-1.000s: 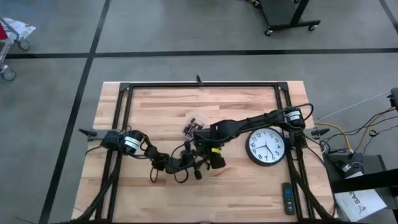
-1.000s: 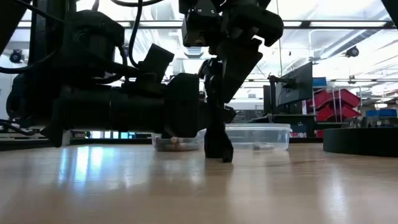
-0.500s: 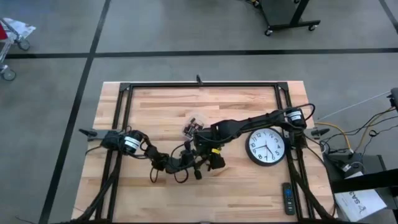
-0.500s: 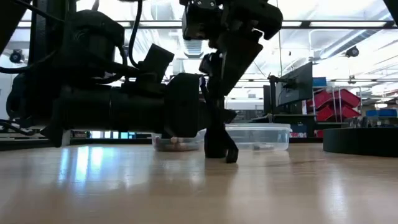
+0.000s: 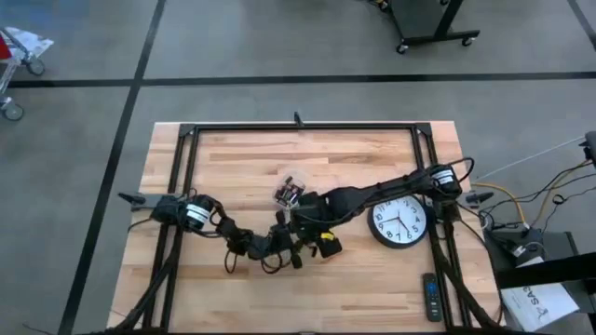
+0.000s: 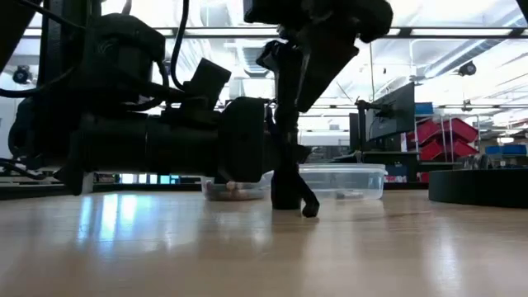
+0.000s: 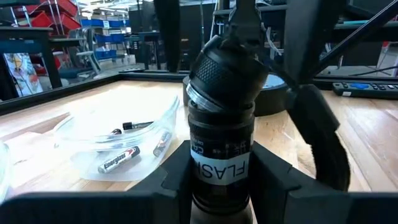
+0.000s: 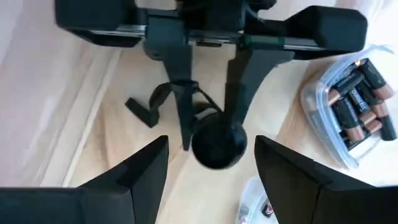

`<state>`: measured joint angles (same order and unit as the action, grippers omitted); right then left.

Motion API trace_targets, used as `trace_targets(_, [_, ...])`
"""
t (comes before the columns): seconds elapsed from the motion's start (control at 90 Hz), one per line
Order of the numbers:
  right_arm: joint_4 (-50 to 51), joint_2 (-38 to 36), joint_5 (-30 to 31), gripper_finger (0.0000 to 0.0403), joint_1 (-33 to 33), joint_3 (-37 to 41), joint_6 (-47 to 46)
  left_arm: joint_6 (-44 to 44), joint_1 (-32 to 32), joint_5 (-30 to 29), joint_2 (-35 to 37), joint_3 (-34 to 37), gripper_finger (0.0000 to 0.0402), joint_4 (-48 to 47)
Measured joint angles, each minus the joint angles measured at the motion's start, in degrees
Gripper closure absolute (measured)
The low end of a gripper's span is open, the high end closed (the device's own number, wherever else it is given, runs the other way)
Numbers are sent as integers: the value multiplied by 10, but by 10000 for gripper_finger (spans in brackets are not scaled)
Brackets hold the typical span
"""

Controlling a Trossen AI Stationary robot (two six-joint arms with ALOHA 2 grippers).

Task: Insert battery
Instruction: Close the black flashlight cover

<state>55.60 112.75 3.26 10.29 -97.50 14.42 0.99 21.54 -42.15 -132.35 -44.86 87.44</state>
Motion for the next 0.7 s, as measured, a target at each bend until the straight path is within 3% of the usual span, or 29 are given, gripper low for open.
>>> trace_targets(0.7, [-19,0,96,216,35,18,-45,2,0,1,0,0,308,0])
